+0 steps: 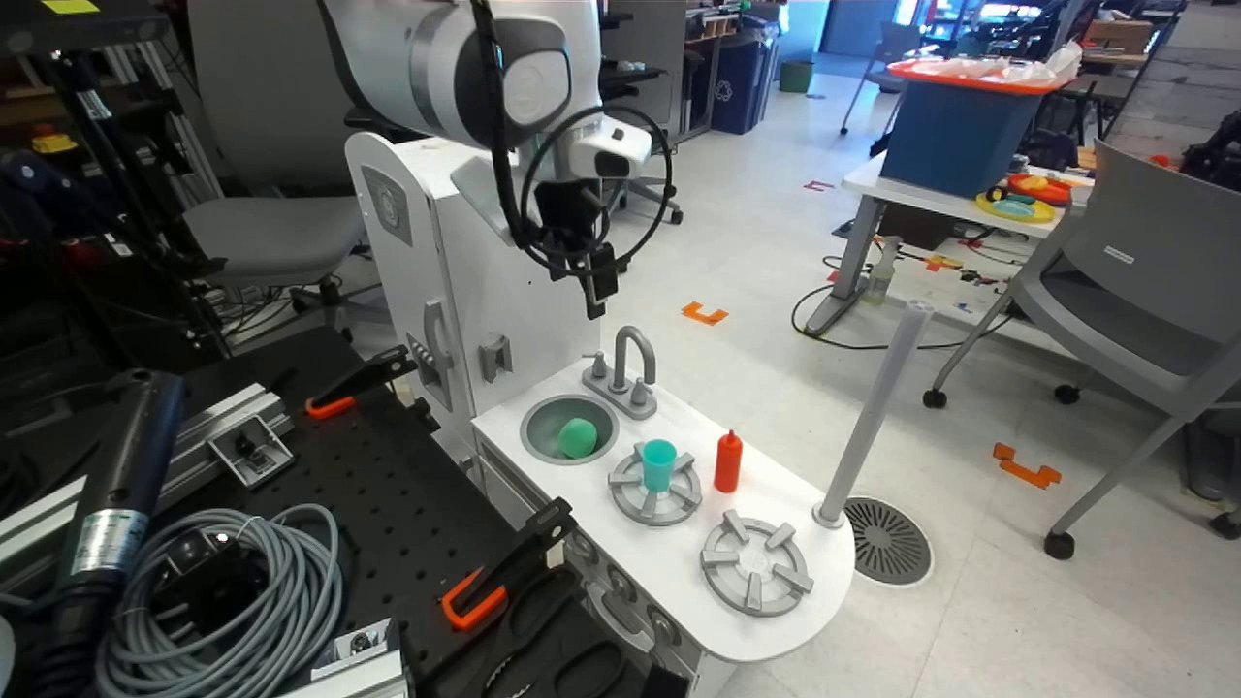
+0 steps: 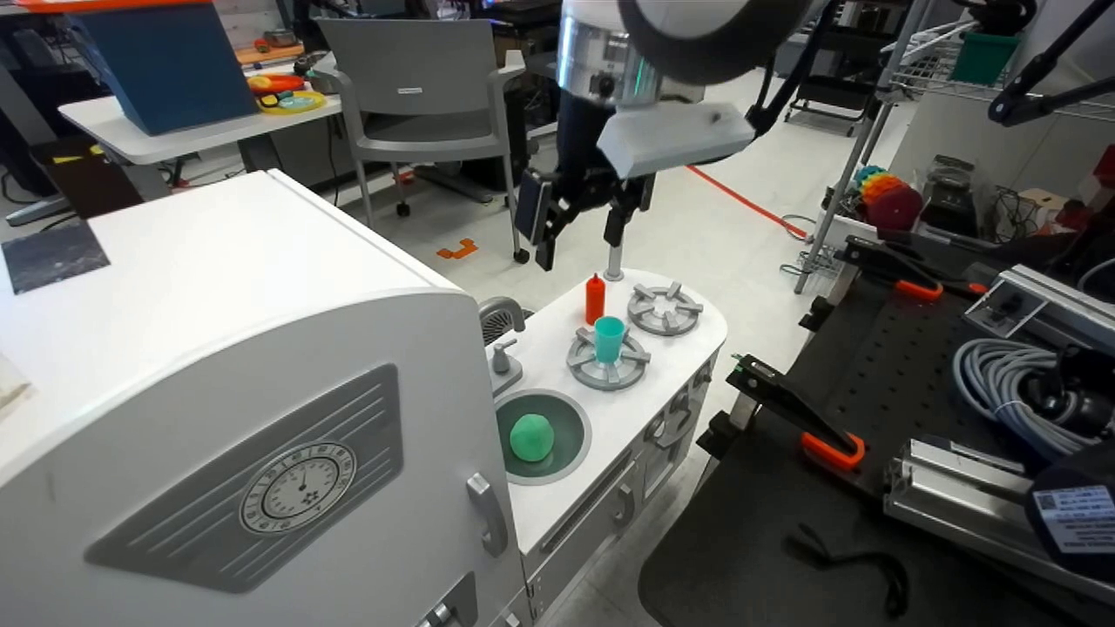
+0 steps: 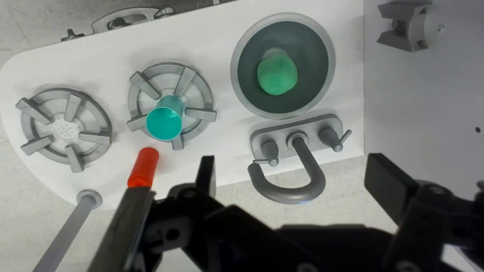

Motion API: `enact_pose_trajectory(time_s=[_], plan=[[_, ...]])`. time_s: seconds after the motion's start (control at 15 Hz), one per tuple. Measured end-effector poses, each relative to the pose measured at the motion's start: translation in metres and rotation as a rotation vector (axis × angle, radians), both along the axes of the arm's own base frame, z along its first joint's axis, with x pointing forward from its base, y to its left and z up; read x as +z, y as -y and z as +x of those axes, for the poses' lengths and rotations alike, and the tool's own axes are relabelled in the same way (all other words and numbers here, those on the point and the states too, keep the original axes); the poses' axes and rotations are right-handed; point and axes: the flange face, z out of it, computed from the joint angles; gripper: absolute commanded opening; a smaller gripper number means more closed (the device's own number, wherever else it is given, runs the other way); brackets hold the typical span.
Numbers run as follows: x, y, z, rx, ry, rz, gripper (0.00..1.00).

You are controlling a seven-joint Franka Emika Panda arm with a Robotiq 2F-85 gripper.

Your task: Remove the green object from the toy sink and put it on the toy stove

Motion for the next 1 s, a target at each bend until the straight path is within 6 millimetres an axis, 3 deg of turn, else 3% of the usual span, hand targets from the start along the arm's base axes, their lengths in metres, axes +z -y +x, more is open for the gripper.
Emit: enact_pose_trajectory(time_s=[0.27,0.6,1.0], plan=[[-0.075,-0.015,0.026,0.047,-0.038,-0.023,1.00],[-0.162,-0.043,0.039,0.087,-0.071,-0.028,1.00],[-0.238,-0.062,0.046,0.067,-0.092,-0.014,1.00]])
